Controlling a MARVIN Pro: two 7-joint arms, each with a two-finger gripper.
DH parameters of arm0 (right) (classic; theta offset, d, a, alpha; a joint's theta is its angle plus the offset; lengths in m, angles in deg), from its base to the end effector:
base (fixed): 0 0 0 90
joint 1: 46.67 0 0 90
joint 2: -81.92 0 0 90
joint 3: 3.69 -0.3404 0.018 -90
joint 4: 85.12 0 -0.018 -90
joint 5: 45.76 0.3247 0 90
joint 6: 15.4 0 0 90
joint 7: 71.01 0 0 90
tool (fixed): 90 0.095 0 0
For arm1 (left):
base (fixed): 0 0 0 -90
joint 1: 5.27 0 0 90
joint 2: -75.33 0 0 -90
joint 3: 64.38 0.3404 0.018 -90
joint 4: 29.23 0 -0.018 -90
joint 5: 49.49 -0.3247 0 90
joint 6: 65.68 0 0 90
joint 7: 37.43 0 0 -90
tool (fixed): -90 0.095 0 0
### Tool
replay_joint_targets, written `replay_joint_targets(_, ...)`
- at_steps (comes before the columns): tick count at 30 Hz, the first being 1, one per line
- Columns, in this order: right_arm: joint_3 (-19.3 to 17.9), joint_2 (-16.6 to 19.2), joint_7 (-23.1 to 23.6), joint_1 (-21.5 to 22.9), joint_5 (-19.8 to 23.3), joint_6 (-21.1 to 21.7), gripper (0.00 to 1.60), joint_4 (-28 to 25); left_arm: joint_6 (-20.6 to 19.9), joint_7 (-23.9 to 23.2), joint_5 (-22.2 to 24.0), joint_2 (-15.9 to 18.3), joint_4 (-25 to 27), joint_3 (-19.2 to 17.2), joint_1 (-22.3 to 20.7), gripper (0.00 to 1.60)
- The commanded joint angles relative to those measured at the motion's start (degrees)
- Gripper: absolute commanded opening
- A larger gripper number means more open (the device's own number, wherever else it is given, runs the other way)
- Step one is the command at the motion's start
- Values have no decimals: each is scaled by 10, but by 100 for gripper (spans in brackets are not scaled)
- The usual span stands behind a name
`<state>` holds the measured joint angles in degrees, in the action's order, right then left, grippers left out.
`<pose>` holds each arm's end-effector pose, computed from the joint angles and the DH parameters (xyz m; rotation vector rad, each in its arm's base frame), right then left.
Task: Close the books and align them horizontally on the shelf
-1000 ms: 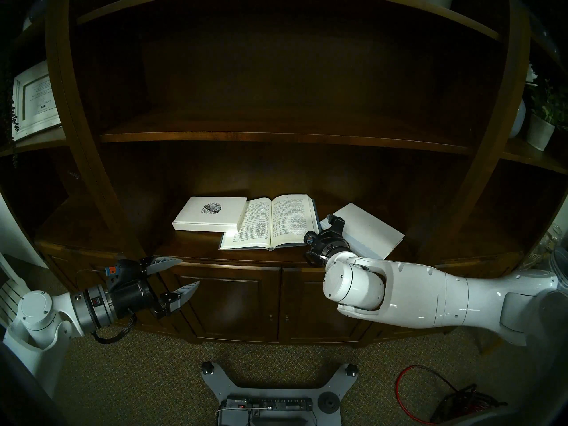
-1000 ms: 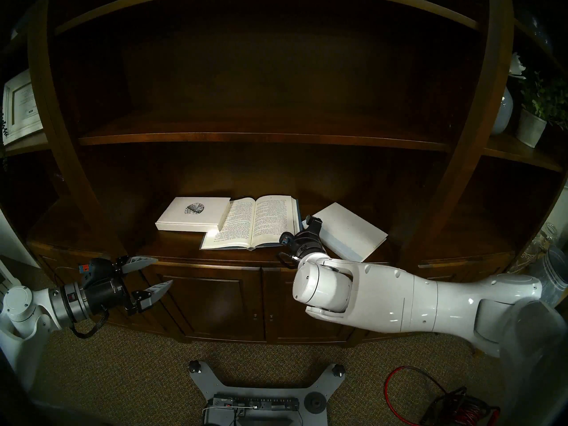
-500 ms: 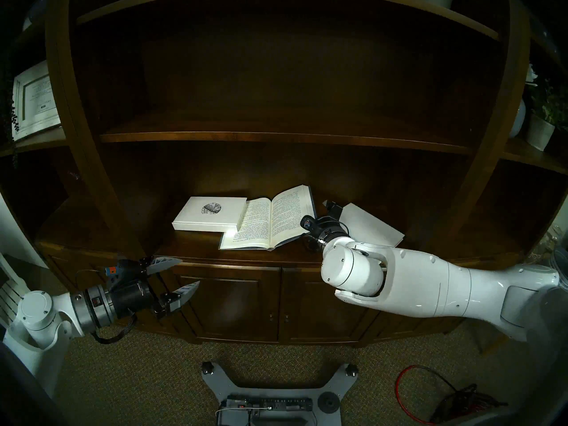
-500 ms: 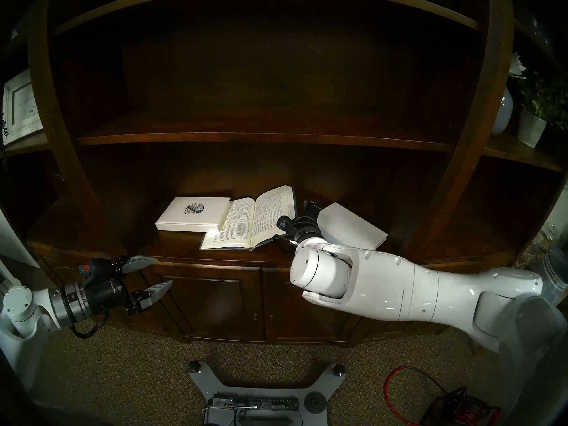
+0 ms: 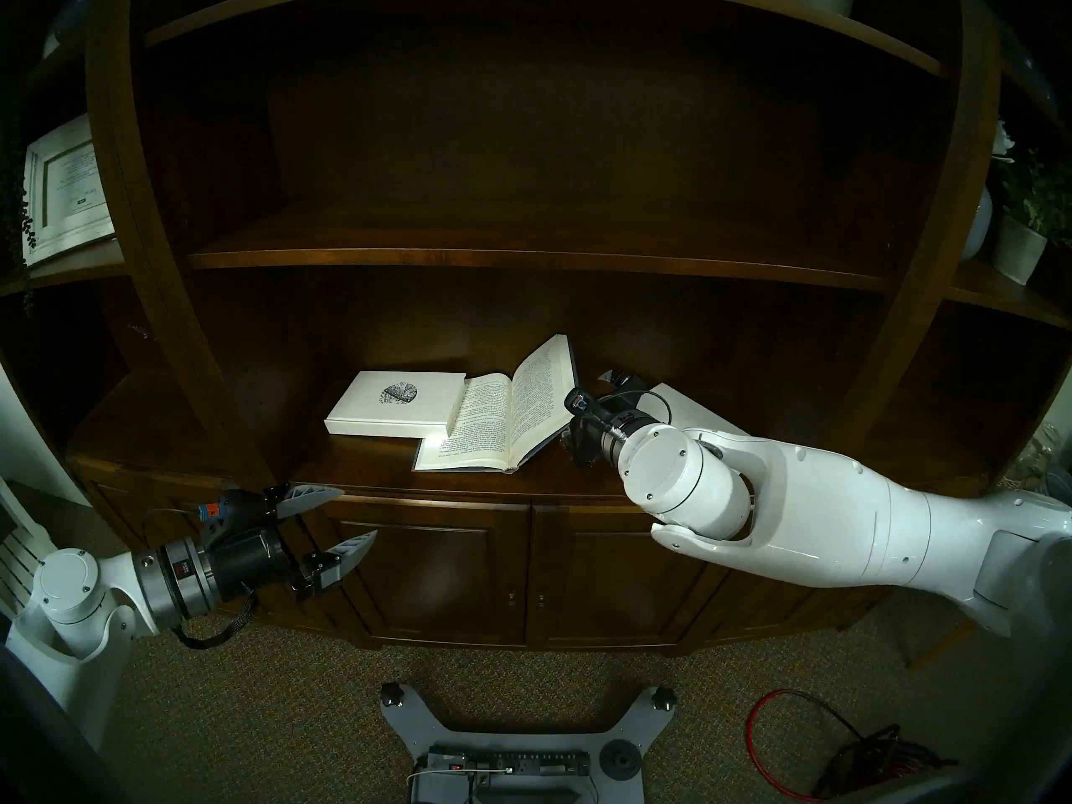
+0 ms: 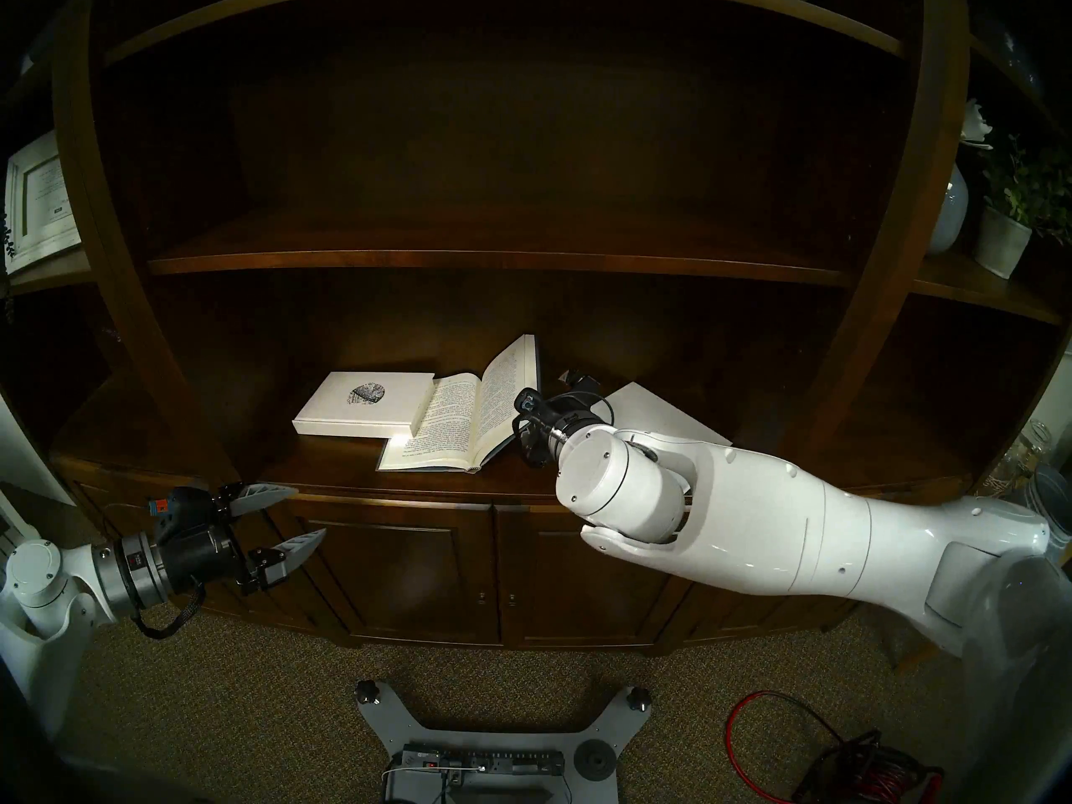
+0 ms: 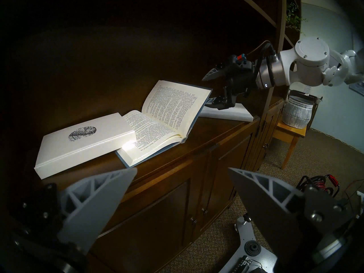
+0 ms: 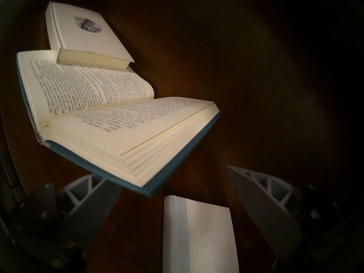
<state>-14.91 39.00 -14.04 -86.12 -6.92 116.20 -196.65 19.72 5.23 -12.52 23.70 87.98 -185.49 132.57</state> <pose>0.4308 0.0639 -0.2423 2.0716 1.2183 1.4782 0.2012 0.1941 -0.2686 2.0609 -0.7923 1.5228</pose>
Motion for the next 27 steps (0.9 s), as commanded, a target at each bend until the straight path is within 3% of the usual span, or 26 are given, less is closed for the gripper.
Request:
replay_joint_targets(1, -43, 23, -3, 19, 23, -14, 160, -21, 3, -1, 4, 0, 9, -6, -4, 160)
replay_joint_targets(13, -61, 32, 43, 25, 75, -35, 160, -6, 3, -1, 4, -1, 9, -6, -4, 160)
replay_joint_targets(21, -52, 16, 99, 35, 73, -61, 160, 33, 3, -1, 4, -1, 9, -6, -4, 160)
replay_joint_targets(27, -56, -8, 116, 48, 70, -64, 160, 51, 3, -1, 4, 0, 9, -6, -5, 160)
